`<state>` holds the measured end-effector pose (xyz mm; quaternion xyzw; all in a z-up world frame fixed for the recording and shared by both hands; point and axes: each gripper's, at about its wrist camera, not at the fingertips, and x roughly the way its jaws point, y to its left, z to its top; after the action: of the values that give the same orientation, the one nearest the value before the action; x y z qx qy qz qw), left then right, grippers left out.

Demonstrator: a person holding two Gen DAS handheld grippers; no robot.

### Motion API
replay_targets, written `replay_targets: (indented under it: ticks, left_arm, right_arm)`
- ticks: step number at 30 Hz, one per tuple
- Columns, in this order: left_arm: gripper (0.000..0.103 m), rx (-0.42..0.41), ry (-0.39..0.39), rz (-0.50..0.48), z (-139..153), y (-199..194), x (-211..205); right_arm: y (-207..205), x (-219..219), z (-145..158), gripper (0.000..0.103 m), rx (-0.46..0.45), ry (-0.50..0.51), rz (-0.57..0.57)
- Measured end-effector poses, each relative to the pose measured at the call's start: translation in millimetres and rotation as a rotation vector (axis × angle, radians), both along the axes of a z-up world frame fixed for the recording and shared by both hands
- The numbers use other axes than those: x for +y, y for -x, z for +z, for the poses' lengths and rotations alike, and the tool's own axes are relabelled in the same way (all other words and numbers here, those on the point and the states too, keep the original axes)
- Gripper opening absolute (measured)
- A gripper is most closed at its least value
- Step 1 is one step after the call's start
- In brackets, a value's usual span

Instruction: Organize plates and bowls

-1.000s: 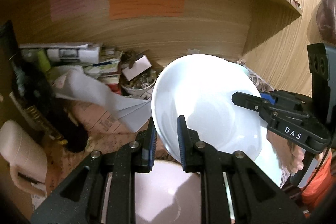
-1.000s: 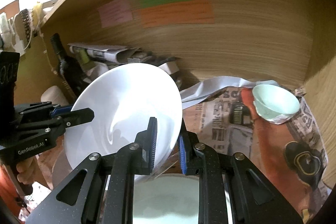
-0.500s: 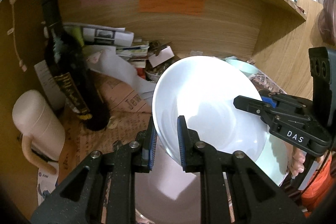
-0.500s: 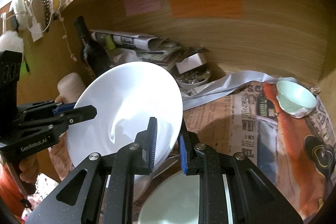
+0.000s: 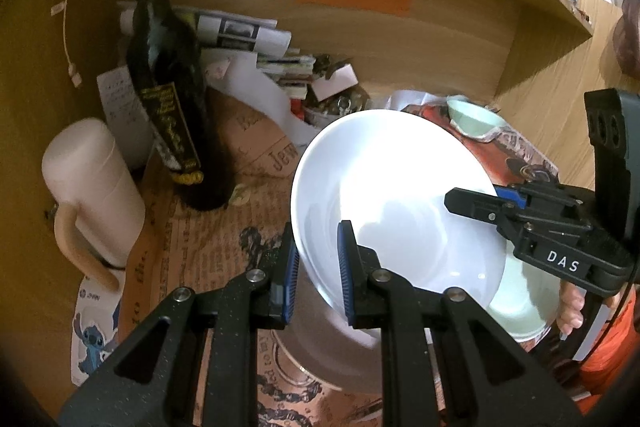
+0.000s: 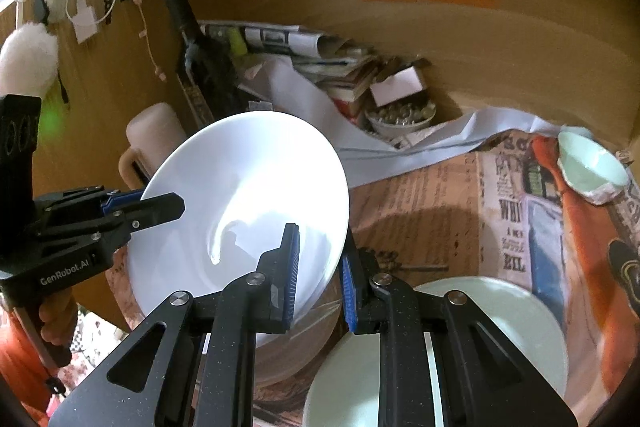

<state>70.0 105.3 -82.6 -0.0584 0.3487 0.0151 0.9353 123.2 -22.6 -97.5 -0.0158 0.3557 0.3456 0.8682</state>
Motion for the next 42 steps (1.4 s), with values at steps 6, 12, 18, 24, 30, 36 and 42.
replay_targets:
  ticks: [6, 12, 18, 24, 30, 36, 42]
  left_arm:
    - [0.018, 0.039, 0.021, 0.003, -16.5, 3.5, 6.5]
    - [0.018, 0.061, 0.032, 0.014, -24.7, 3.9, 11.0]
    - [0.018, 0.07, 0.0, 0.021, -31.2, 6.0, 9.1]
    - [0.018, 0.071, -0.031, 0.023, -33.6, 7.5, 5.3]
    - [0.018, 0.077, -0.057, 0.015, -35.1, 9.8, 1.3]
    - [0.018, 0.077, -0.042, 0.019, -34.3, 11.2, 2.8]
    - [0.018, 0.087, -0.035, 0.021, -34.3, 9.7, 4.4]
  right_arm:
    - [2.8, 5.1, -13.7, 0.018, 0.046, 0.016, 0.015]
    - [5.2, 11.6, -26.9, 0.018, 0.078, 0.038, 0.034]
    - [5.0, 13.8, -34.9, 0.018, 0.105, 0.044, 0.044]
    - [7.3, 15.4, -35.0, 0.018, 0.088, 0.062, 0.047]
    - [13.9, 19.8, -33.9, 0.019, 0.032, 0.11, 0.046]
    - [16.5, 23.2, -33.5, 0.023, 0.011, 0.144, 0.06]
    - [17.1, 27.4, -31.8, 0.024, -0.015, 0.191, 0.063]
